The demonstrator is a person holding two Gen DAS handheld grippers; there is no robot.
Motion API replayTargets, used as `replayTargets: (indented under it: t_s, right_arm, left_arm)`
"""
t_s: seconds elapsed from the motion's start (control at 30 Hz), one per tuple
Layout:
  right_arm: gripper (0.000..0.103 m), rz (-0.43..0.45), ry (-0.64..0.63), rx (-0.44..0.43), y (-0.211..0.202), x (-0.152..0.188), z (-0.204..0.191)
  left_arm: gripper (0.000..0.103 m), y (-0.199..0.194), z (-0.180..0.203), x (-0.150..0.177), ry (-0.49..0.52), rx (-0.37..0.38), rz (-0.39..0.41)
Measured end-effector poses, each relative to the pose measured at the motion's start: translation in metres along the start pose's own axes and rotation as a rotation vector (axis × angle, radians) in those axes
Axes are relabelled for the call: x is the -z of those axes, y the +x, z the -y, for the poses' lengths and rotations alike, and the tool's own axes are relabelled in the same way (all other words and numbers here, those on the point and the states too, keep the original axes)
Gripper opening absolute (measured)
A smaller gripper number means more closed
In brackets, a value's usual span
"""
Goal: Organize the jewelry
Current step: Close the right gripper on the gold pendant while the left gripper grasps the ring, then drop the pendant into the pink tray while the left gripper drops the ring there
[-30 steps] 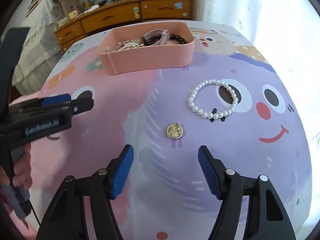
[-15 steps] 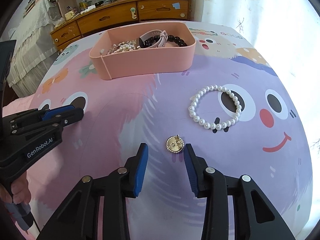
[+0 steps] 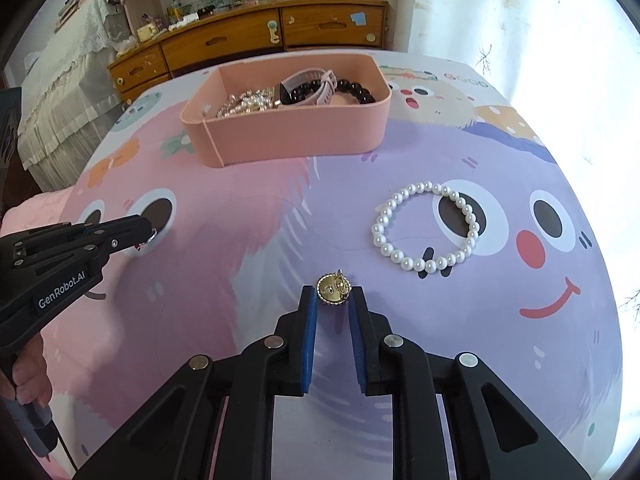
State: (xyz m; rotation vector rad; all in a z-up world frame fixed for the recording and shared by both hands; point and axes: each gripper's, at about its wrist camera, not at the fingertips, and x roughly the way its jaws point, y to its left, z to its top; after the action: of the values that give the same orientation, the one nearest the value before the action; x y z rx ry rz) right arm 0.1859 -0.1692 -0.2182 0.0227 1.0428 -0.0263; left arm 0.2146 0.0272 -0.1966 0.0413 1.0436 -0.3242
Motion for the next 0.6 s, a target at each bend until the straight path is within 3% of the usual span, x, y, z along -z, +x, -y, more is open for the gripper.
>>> replayTargets:
  t_s: [0.37,0.6]
  right_arm:
    - [0.016,0.040,-0.023,-0.032,-0.017,-0.007,-0.002]
    - [0.016,0.103,-0.045,-0.054,-0.040,-0.032,-0.007]
  left_arm:
    - [0.000,-0.034,0.001,0.004,0.009,0.047,0.055]
    - [0.000,-0.053,0.006,-0.015,-0.009,0.092,0.102]
